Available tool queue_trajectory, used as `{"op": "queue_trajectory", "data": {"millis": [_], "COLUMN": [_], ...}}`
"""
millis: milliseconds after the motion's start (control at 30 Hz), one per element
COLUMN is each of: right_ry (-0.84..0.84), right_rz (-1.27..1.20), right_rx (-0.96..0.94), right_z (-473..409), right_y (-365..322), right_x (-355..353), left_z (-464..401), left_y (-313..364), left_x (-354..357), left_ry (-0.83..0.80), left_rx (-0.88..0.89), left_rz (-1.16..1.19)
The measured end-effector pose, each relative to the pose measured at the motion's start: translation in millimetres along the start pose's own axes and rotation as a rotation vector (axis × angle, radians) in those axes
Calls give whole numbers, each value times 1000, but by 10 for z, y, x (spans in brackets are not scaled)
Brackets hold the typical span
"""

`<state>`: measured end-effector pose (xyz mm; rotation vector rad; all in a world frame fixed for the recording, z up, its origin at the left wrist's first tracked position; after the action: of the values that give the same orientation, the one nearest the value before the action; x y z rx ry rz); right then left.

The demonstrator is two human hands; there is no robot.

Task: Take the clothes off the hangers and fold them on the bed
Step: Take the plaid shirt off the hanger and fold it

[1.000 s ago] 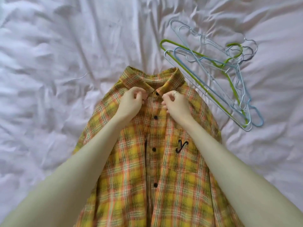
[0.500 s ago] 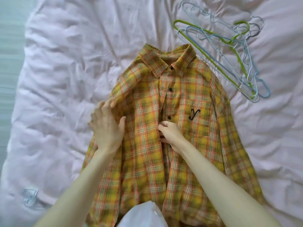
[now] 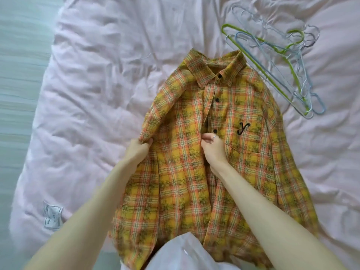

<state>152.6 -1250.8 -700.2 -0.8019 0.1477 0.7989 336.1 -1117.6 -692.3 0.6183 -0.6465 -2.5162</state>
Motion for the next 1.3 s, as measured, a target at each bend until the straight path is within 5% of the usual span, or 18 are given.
{"op": "queue_trajectory", "data": {"millis": [467, 700, 833, 967, 1133, 1300], "right_ry": [-251, 37, -221, -430, -578, -675], "right_rz": [-68, 51, -249, -258, -167, 134], "right_rx": [139, 159, 213, 157, 55, -11], "right_z": [-4, -203, 44, 407, 739, 1004], "right_y": [-120, 159, 258, 335, 488, 698], "right_x": [295, -197, -102, -5, 36, 80], "left_z": [-160, -139, 12, 478, 1130, 1292], "left_y": [-18, -30, -81, -242, -673, -1503], "left_x": [-243, -283, -284, -203, 126, 67], "left_ry": [-12, 123, 219, 427, 451, 415], "left_rx": [88, 171, 303, 449, 719, 159], "left_rz": [-33, -181, -262, -472, -693, -606]}}
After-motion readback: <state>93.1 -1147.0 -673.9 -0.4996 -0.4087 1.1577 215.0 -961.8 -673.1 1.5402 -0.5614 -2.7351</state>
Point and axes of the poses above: each hand's wrist, its own z-axis away from the middle knuckle, its own x-axis out of the palm, y = z × x, the point moved 5 cm from there along -z, towards the middle knuckle, and after that the axes turned 8 degrees about z, right-handed, at the moved point
